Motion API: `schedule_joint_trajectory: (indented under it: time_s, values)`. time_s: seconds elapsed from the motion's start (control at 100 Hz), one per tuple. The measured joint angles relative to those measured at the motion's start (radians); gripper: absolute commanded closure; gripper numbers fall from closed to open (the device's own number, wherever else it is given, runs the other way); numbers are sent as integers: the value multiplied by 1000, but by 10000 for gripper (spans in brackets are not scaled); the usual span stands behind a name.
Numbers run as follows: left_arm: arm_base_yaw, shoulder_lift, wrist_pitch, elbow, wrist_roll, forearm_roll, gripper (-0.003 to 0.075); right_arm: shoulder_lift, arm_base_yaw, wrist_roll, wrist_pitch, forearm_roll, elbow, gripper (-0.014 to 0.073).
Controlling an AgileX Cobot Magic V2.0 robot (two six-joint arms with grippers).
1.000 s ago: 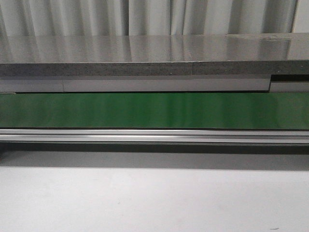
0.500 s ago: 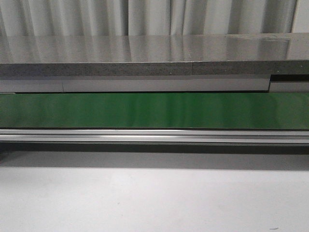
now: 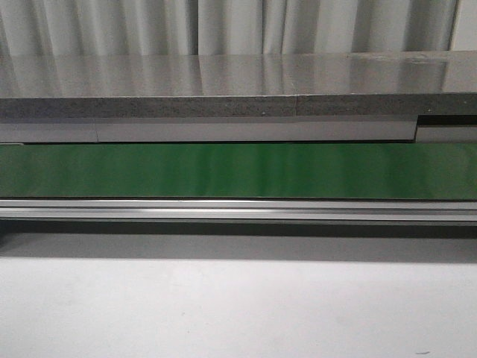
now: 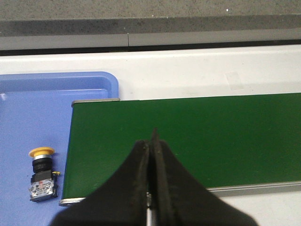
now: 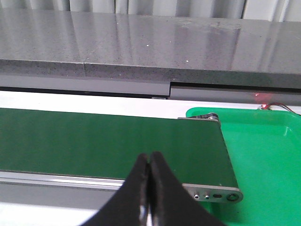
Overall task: Move button from right to left
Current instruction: 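Set the button down in the blue tray and open the left gripper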
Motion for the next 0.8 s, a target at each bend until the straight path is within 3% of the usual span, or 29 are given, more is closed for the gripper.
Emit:
schedule_joint_trajectory:
  time_s: [0.43, 0.8]
  values:
    - [0, -291, -191, 249, 0, -31, 741, 0, 0, 0, 0, 0, 0, 659]
    - [0, -518, -210, 423, 0, -35, 741, 0, 0, 0, 0, 0, 0, 659]
